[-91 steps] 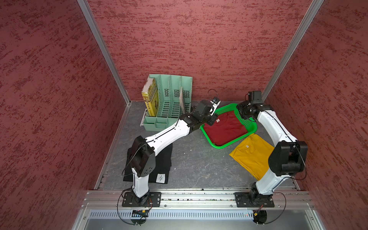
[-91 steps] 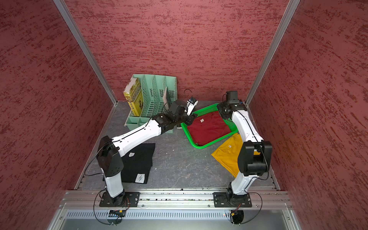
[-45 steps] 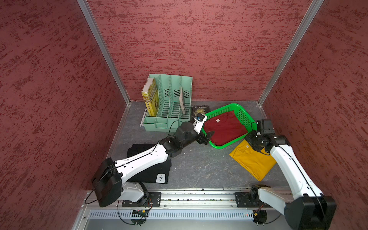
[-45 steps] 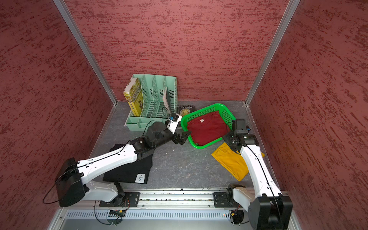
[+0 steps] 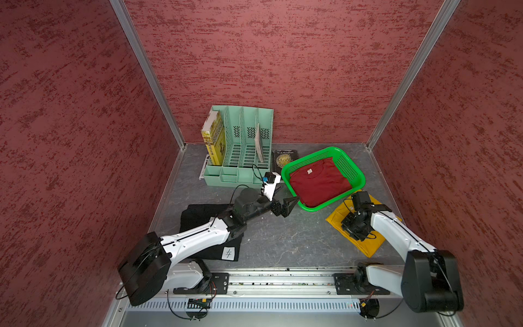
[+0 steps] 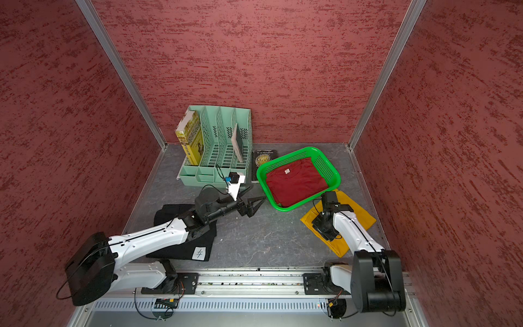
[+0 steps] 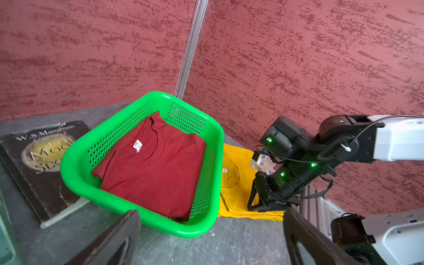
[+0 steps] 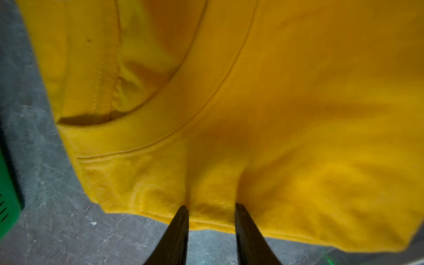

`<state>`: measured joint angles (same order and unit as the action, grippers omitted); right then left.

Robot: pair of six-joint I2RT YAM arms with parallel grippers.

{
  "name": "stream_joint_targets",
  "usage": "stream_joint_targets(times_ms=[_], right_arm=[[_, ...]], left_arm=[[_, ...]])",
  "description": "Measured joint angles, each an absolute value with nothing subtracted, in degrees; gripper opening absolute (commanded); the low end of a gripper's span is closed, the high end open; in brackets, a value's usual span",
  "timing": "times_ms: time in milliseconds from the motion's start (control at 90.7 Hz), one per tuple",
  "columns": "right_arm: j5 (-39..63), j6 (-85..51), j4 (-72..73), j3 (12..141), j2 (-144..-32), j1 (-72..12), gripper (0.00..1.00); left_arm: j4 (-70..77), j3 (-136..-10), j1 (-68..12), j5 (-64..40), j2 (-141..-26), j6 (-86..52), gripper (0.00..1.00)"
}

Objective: Put the folded t-shirts into the basket
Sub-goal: Move the T-shirt to the center of the board.

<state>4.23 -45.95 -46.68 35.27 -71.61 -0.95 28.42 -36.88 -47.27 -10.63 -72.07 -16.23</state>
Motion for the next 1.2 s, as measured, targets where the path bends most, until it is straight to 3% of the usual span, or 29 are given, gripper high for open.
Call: stream_joint_targets(times_ms=[231, 452, 661, 937, 1201], right_arm=[[6.76, -46.98, -44.45, 33.23, -70.87, -4.14, 0.26], [12.51, -51.94, -44.73, 31.81, -68.10, -13.23, 0.23], [21.10, -57.25, -44.53, 33.54, -65.67, -18.70, 0.28], [5.17, -57.60, -52.31, 44.38, -66.11, -18.00, 0.26], [5.91, -57.43, -47.11, 39.90, -79.83, -18.15, 0.20]], left_arm=[[18.31, -38.57, -50.00, -10.20, -73.28, -21.93, 1.00], [12.99, -38.57, -51.81, -10.00, -77.71, -26.39, 1.00], [8.38, -38.59, -52.10, -9.13, -80.20, -28.58, 1.00], [5.17, -39.27, -52.34, -8.67, -82.35, -27.31, 1.00], [5.61, -40.88, -53.52, -10.83, -87.92, -24.38, 0.97]])
